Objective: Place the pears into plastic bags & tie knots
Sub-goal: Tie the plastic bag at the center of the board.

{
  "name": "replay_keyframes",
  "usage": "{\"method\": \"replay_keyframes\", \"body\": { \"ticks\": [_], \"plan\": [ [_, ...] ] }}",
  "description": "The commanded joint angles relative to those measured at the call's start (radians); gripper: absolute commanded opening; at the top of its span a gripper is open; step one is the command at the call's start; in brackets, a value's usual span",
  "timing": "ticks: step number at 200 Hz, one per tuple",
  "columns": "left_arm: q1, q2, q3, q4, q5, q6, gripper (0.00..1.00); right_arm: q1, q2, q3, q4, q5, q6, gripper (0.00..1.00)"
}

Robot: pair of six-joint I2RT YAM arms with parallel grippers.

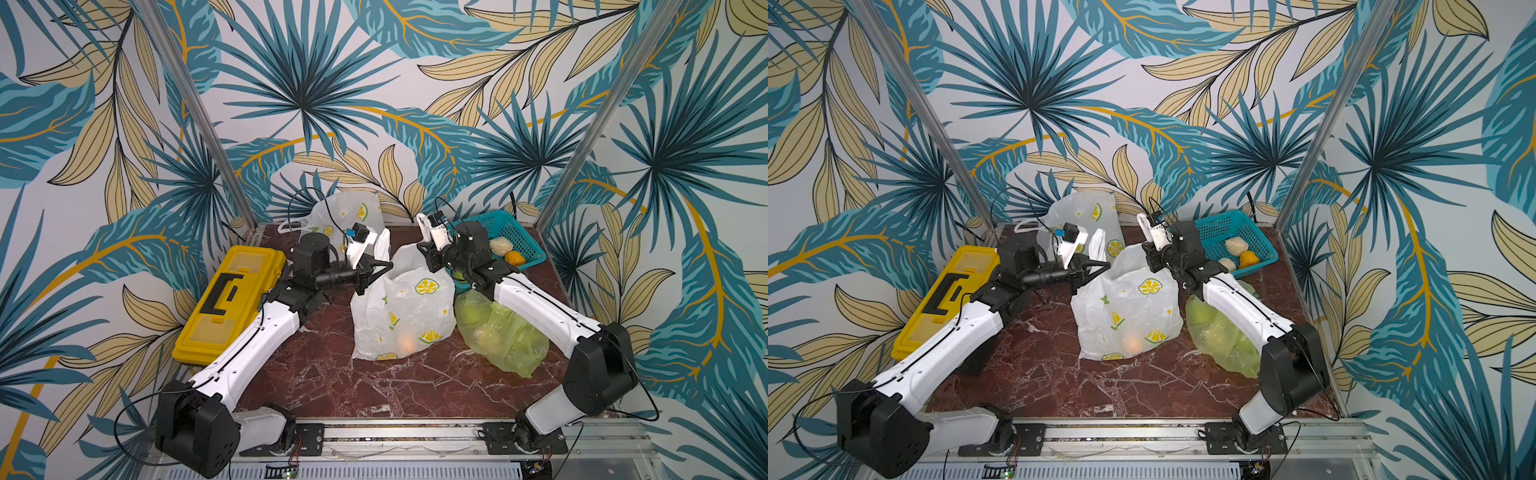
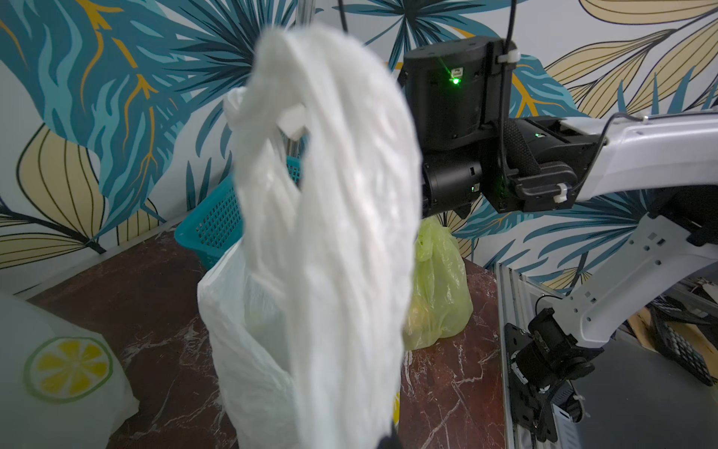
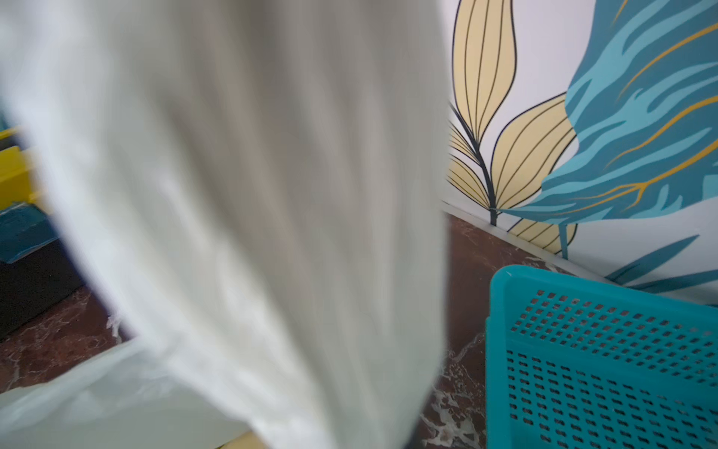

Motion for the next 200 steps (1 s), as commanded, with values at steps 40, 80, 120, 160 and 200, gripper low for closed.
{"method": "replay_keyframes", "body": {
  "ticks": [40, 80, 120, 160, 200],
  "plan": [
    [0.089, 0.157, 0.212, -0.412, 0.095, 0.013, 0.00, 0.108, -0.233, -0.080, -0.224, -0.036, -0.077, 0.00],
    [-0.013, 0.299, 0.355, -0.658, 0.229, 0.217, 0.00, 0.214, -0.253, -0.027, -0.446, 0.111, -0.212, 0.00],
    [-0.018, 0.309, 0.343, -0.664, 0.347, 0.324, 0.06, 0.225, -0.148, 0.106, -0.592, 0.166, -0.299, 0.00],
    [-0.024, 0.303, 0.344, -0.664, 0.406, 0.356, 0.22, 0.250, -0.087, 0.160, -0.622, 0.124, -0.321, 0.00],
    [-0.022, 0.294, 0.354, -0.664, 0.421, 0.369, 0.44, 0.277, -0.053, 0.186, -0.646, 0.117, -0.333, 0.00]
  ]
}}
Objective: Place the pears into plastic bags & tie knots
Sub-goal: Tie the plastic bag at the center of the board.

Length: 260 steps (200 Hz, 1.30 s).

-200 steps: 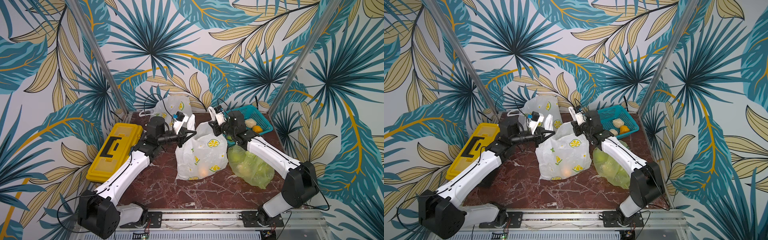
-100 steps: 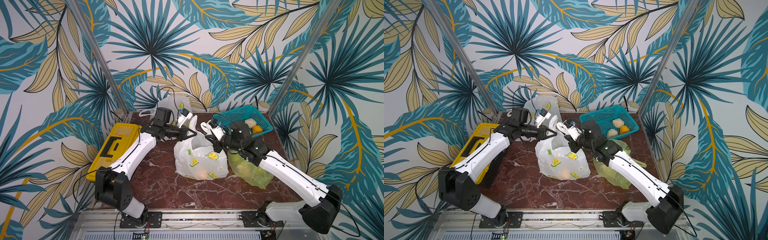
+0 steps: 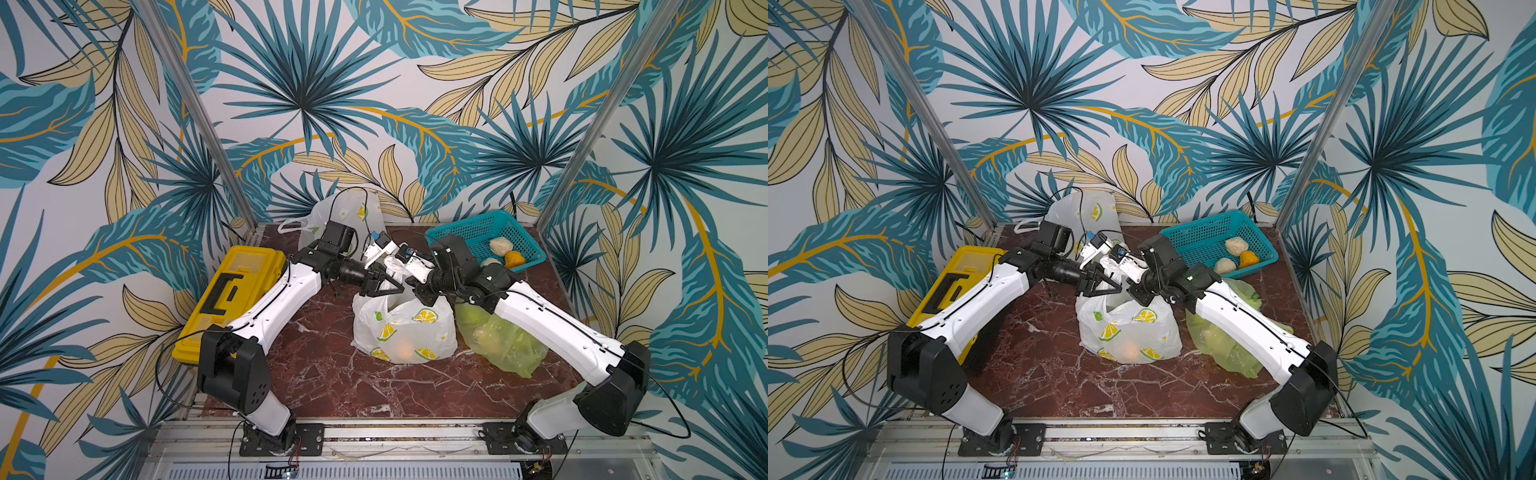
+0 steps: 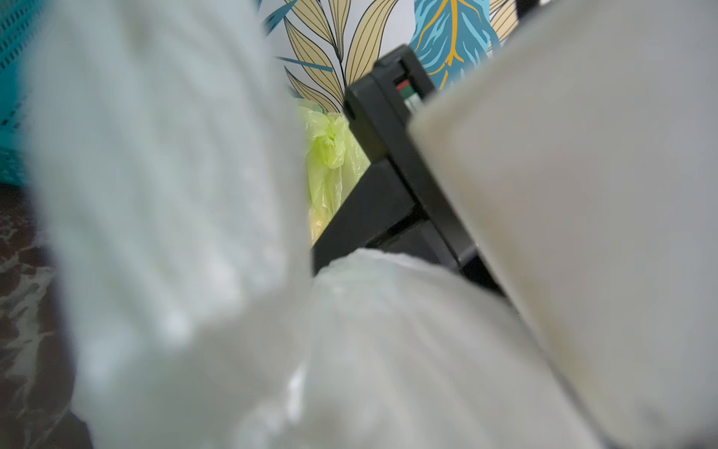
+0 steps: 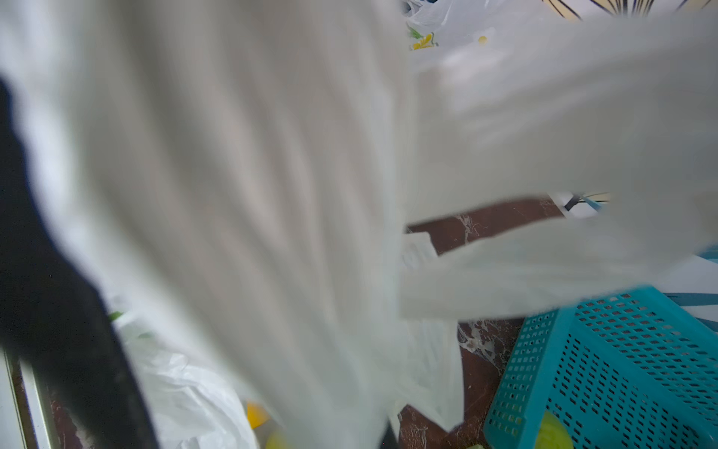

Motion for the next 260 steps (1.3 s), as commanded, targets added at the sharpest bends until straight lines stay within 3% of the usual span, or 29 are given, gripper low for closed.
{"method": "replay_keyframes", "body": {
  "ticks": [1, 31, 74, 115, 135, 146, 156, 190, 212, 243, 260],
  "plan": [
    [0.001, -0.028, 0.023, -0.014, 0.040, 0.036, 0.44, 0.019, 0.024, 0.024, -0.056, -0.006, -0.028, 0.00],
    [0.002, -0.025, 0.057, -0.014, 0.025, 0.028, 0.51, 0.037, 0.051, 0.049, -0.093, -0.002, -0.046, 0.00],
    [-0.006, 0.017, 0.093, -0.014, 0.012, -0.006, 0.48, 0.041, 0.051, 0.048, -0.071, -0.028, -0.031, 0.00],
    [-0.010, 0.032, 0.105, -0.014, -0.035, -0.018, 0.20, 0.042, 0.027, 0.017, -0.045, -0.026, -0.013, 0.02],
    [-0.006, 0.043, 0.117, -0.014, -0.061, -0.034, 0.07, 0.041, -0.006, -0.014, -0.021, -0.010, 0.009, 0.15],
    [-0.004, 0.052, 0.120, -0.014, -0.077, -0.040, 0.03, 0.036, -0.030, -0.030, -0.006, -0.009, 0.033, 0.28],
    [-0.004, 0.059, 0.118, -0.014, -0.097, -0.043, 0.01, 0.022, -0.058, -0.045, 0.010, -0.027, 0.077, 0.40],
    [-0.003, 0.063, 0.102, -0.014, -0.149, -0.025, 0.00, -0.067, -0.146, -0.084, 0.092, -0.213, 0.290, 0.59],
    [-0.014, 0.054, 0.101, -0.012, -0.166, -0.008, 0.00, -0.112, -0.134, -0.054, 0.139, -0.318, 0.460, 0.59],
    [-0.016, 0.043, 0.095, -0.014, -0.179, 0.004, 0.00, -0.200, -0.093, 0.008, 0.204, -0.358, 0.739, 0.59],
    [-0.016, 0.044, 0.100, -0.013, -0.181, -0.008, 0.00, -0.207, -0.070, 0.057, 0.174, -0.336, 0.781, 0.59]
  ]
}}
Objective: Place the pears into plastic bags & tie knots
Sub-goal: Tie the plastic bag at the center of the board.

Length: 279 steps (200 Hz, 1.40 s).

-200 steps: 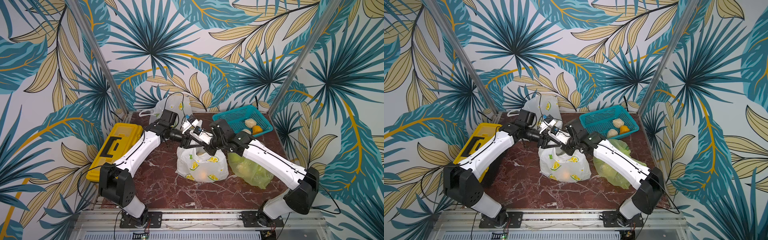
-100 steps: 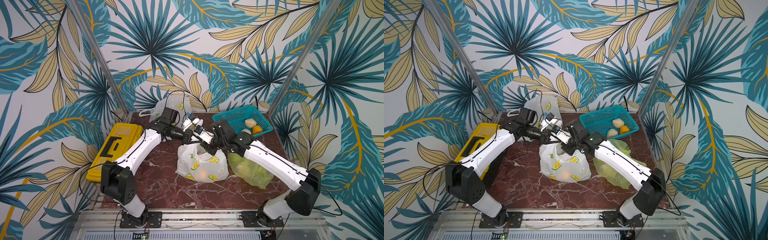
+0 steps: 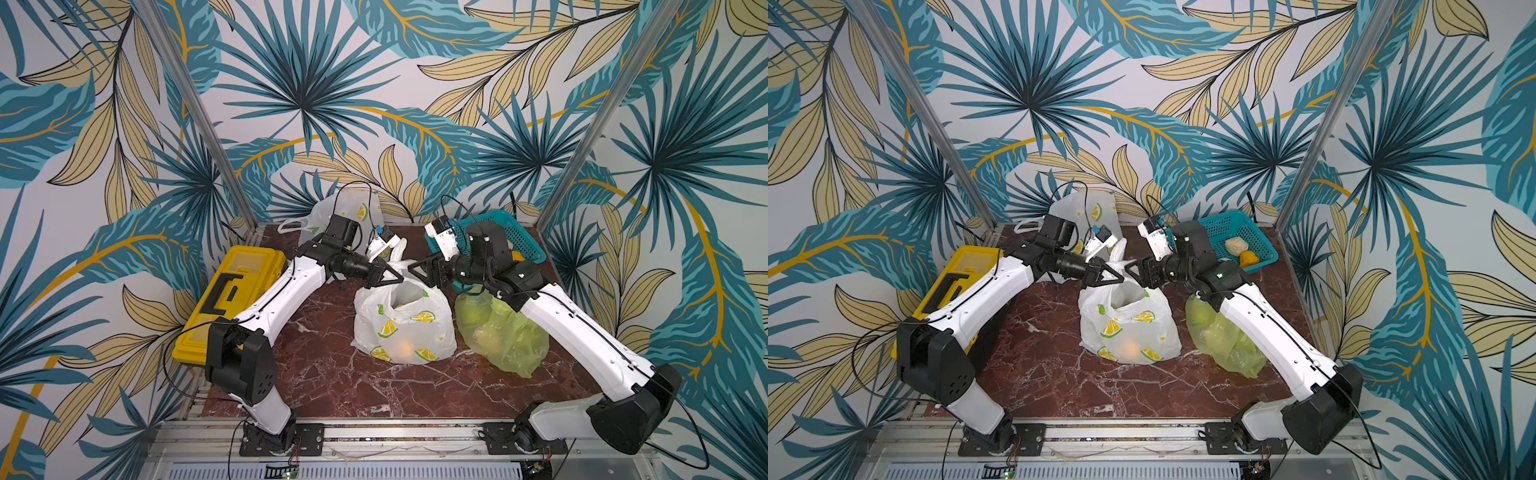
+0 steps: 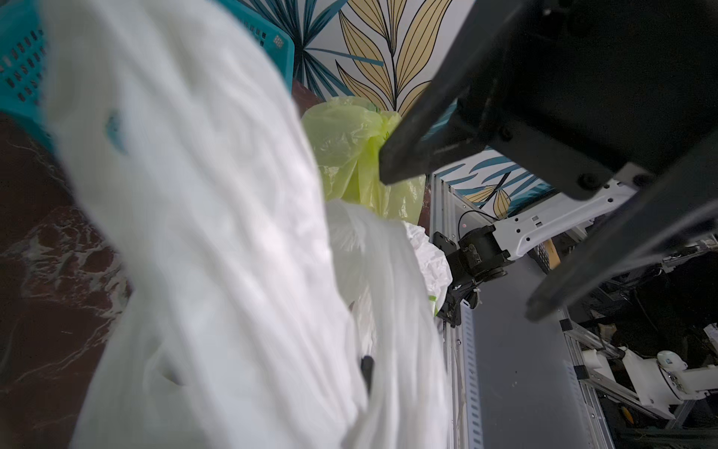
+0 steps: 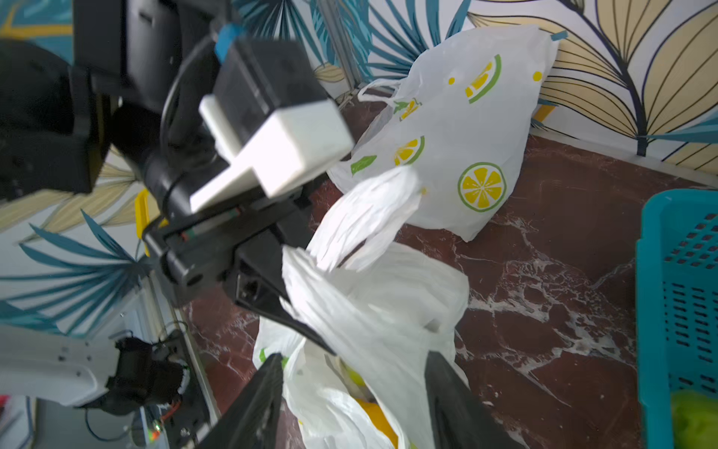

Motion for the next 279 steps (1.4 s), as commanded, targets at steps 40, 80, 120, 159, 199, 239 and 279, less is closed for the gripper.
{"method": "replay_keyframes", "body": {
  "ticks": [40, 80, 120, 159, 199, 239, 279],
  "plan": [
    [0.001, -0.032, 0.027, 0.007, -0.012, -0.013, 0.00, 0.002, -0.016, 0.031, -0.148, 0.134, -0.153, 0.63],
    [0.000, -0.022, 0.049, 0.007, 0.005, -0.038, 0.00, 0.006, -0.088, -0.124, -0.053, 0.151, -0.284, 0.62],
    [0.000, -0.023, 0.057, 0.009, 0.011, -0.041, 0.00, 0.012, -0.061, -0.163, 0.046, 0.115, -0.299, 0.52],
    [0.001, -0.022, 0.071, 0.009, 0.000, -0.055, 0.00, 0.046, -0.030, -0.142, 0.051, 0.038, -0.331, 0.37],
    [0.002, -0.018, 0.091, 0.007, 0.007, -0.082, 0.00, 0.079, -0.023, -0.161, -0.002, 0.126, -0.428, 0.56],
    [0.001, -0.027, 0.073, 0.008, 0.036, -0.072, 0.01, 0.103, 0.022, -0.159, 0.028, 0.247, -0.478, 0.19],
    [0.001, -0.057, 0.019, 0.009, 0.068, -0.036, 0.19, 0.103, 0.008, -0.154, 0.053, 0.166, -0.475, 0.00]
  ]
}}
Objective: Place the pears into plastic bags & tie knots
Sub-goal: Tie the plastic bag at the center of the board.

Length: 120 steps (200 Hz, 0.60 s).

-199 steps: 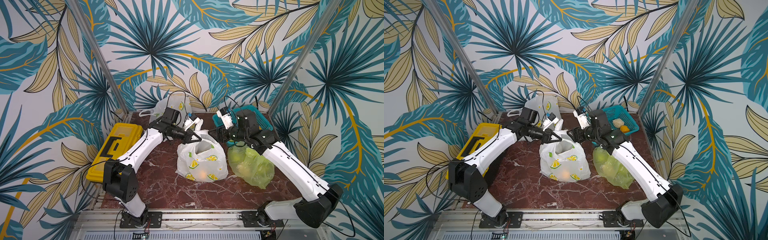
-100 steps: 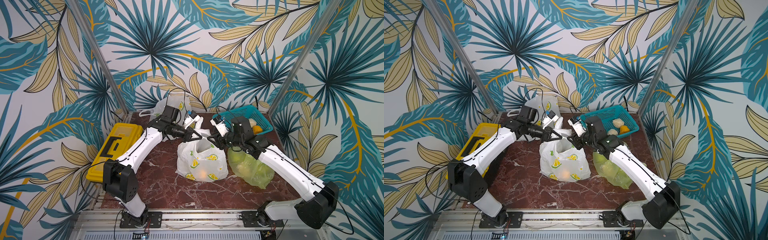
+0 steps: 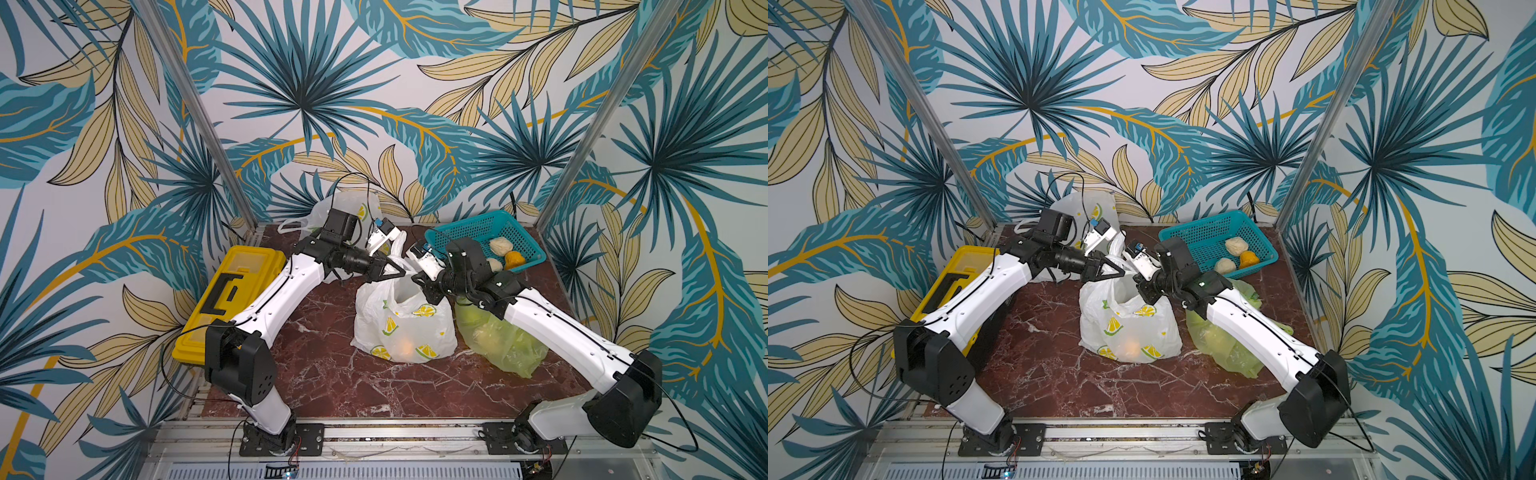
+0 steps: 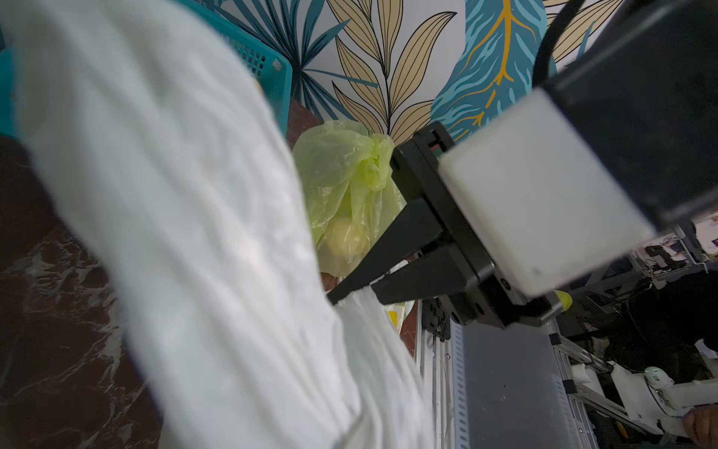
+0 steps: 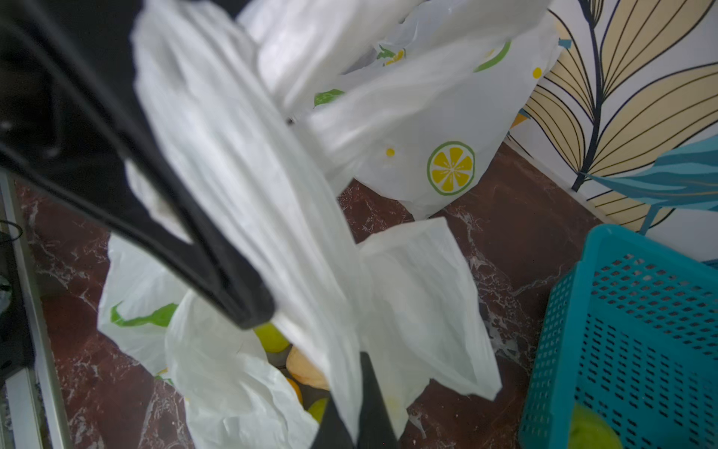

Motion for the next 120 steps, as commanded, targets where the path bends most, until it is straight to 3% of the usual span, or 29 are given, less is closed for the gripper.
{"method": "replay_keyframes", "body": {
  "ticks": [1, 24, 47, 97, 120],
  "plan": [
    [0.001, -0.046, -0.023, 0.003, 0.044, 0.027, 0.20, 0.005, -0.010, -0.005, 0.018, -0.033, -0.017, 0.00],
    [-0.009, -0.033, -0.008, 0.003, 0.053, 0.028, 0.36, 0.009, -0.009, -0.005, -0.012, -0.055, -0.036, 0.00],
    [-0.019, -0.011, 0.026, 0.004, 0.038, 0.021, 0.44, 0.025, -0.005, -0.006, -0.034, -0.070, -0.049, 0.00],
    [-0.019, 0.050, 0.075, 0.004, 0.005, 0.001, 0.47, 0.039, 0.007, 0.004, -0.060, -0.076, -0.068, 0.00],
    [-0.023, 0.067, 0.090, 0.003, -0.001, -0.004, 0.44, 0.039, 0.007, 0.004, -0.054, -0.059, -0.068, 0.00]
  ]
}}
